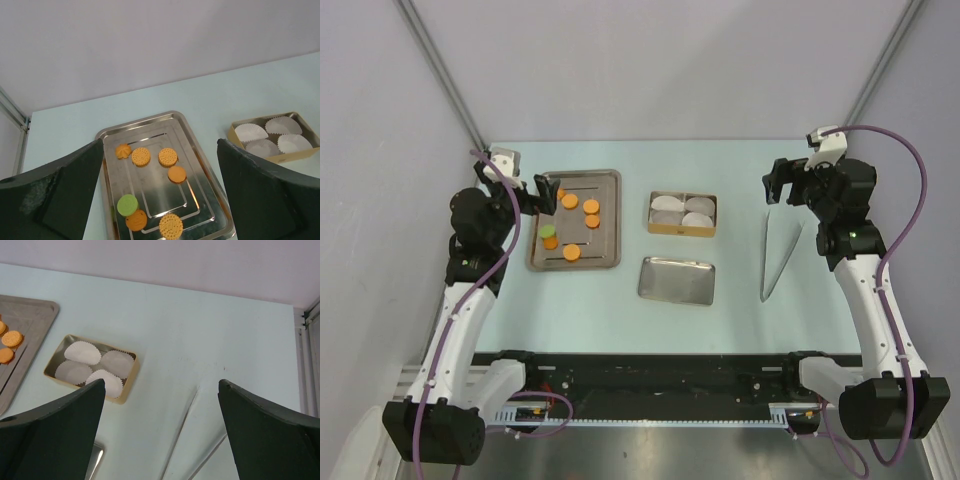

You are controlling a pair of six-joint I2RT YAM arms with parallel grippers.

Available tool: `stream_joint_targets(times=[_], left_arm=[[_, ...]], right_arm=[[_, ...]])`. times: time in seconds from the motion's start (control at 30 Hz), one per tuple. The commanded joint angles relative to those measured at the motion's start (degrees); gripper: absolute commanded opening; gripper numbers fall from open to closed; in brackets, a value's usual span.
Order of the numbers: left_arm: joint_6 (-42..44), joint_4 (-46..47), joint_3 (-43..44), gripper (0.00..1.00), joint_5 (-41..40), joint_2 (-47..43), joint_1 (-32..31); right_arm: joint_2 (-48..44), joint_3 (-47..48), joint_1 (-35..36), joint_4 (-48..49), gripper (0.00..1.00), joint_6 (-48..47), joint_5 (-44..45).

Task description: Pack the cookies

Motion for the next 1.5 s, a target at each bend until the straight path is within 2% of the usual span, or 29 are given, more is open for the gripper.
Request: stream_joint_targets(times=[0.0, 0.53, 0.6, 0.63, 0.73, 0.9, 1.07, 1.47], left_arm=[[1.14, 2.26, 0.0, 1.0, -0.31, -1.09, -0.36], [1.67, 2.0, 0.08, 1.0, -0.57, -1.09, -0.36], [2.1, 1.38, 0.09, 1.0, -0.66, -1.18, -0.36], [2.19, 1.29, 0.0, 1.0, -0.84, -1.18, -0.36], [2.55, 1.47, -0.97, 1.0, -1.1, -1.27, -0.36], [2.37, 1.91, -2.02, 1.0, -0.75, -0.74, -0.36], [2.55, 1.82, -2.64, 1.0, -0.93, -0.48, -0.36], [3.25, 1.91, -4.22, 1.0, -0.58, 0.58, -0.36]], right_arm=[[-1.55, -0.07, -0.05, 2.21, 1.0, 0.78, 0.94], [-1.9, -0.69, -0.84, 0.55, 1.0, 0.69, 1.72], [-1.29, -1.04, -0.4, -1.12, 1.0, -0.27, 2.69], [-0.68, -1.04, 0.04, -2.53, 1.0, 0.42, 7.31], [2.57, -1.13, 1.01, -7.71, 1.0, 0.25, 12.09], [8.37, -1.92, 1.01, -13.61, 1.0, 1.65, 13.68], [13.56, -3.67, 1.71, -14.41, 0.99, 3.24, 13.85], [28.4, -3.68, 6.45, -11.6, 0.85, 2.45, 18.33]])
